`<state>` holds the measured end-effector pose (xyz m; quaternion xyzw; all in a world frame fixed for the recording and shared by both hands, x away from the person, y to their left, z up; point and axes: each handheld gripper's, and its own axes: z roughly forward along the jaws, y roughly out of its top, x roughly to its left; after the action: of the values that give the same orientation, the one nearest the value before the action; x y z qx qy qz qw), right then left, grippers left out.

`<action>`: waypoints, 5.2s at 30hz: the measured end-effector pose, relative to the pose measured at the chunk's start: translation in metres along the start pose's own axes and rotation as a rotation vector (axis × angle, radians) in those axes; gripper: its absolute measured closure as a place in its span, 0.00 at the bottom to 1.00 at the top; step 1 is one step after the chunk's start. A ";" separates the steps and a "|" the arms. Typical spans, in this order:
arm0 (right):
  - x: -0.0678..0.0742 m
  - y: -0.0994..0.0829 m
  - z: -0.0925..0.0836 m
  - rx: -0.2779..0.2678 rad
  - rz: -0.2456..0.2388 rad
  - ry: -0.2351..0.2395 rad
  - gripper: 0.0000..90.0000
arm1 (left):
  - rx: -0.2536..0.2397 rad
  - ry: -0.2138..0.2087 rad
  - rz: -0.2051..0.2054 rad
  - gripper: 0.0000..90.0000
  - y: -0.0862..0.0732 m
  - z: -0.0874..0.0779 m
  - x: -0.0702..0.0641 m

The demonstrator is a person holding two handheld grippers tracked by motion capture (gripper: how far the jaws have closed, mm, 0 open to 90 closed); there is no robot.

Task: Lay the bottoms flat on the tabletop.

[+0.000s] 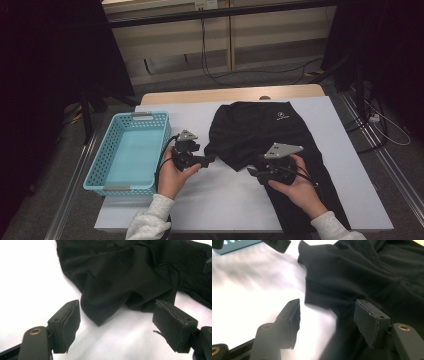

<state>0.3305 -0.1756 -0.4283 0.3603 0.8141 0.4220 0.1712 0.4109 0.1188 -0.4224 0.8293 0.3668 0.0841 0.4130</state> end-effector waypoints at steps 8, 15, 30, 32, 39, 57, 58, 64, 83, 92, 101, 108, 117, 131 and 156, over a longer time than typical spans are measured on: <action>0.008 0.015 0.027 0.027 -0.042 0.013 0.50 | 0.001 0.011 -0.013 0.24 -0.007 -0.005 0.003; 0.013 0.024 0.045 0.051 -0.067 0.055 0.60 | -0.003 0.020 -0.016 0.23 -0.011 -0.007 0.005; 0.015 0.017 0.069 0.163 -0.098 0.020 0.91 | 0.013 0.042 -0.020 0.22 -0.018 0.002 0.009; 0.011 0.016 0.070 0.149 -0.076 0.024 0.96 | 0.028 0.033 -0.032 0.24 -0.020 0.005 0.009; 0.001 0.023 0.057 0.085 0.003 0.054 0.97 | 0.030 0.054 -0.024 0.43 -0.019 0.016 0.013; -0.023 0.035 0.023 -0.056 0.073 0.025 0.97 | 0.015 -0.012 -0.017 0.99 -0.007 0.022 0.014; -0.026 0.035 0.019 -0.065 0.079 0.022 0.97 | -0.002 -0.011 -0.015 0.99 -0.004 0.017 0.015; -0.037 0.040 -0.001 -0.122 0.113 0.020 0.97 | -0.106 -0.014 -0.027 0.99 0.014 -0.003 0.017; -0.049 0.015 0.030 0.056 0.063 -0.150 0.83 | -0.078 -0.024 -0.039 0.98 0.012 0.018 0.016; -0.010 0.037 0.029 -0.015 -0.060 -0.002 0.63 | -0.071 -0.044 -0.031 0.98 0.014 0.014 0.013; 0.003 0.029 0.066 0.113 -0.102 0.065 0.63 | -0.083 -0.063 -0.037 0.98 0.018 0.011 0.012; -0.005 0.021 0.080 0.134 -0.060 -0.001 0.63 | -0.077 -0.062 -0.037 0.98 0.017 0.012 0.011; -0.008 0.028 0.064 0.123 -0.063 0.004 0.95 | -0.099 -0.057 -0.032 0.99 0.019 0.008 0.011; -0.037 0.046 0.010 -0.101 0.111 0.043 0.95 | -0.129 -0.054 -0.029 0.97 0.020 0.006 0.013; -0.045 0.019 0.033 -0.014 0.130 -0.049 0.95 | 0.043 -0.079 0.099 0.46 -0.017 0.039 -0.020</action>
<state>0.3889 -0.1825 -0.4333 0.4214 0.7815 0.4291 0.1659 0.4050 0.0877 -0.4576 0.8578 0.3103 0.0638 0.4048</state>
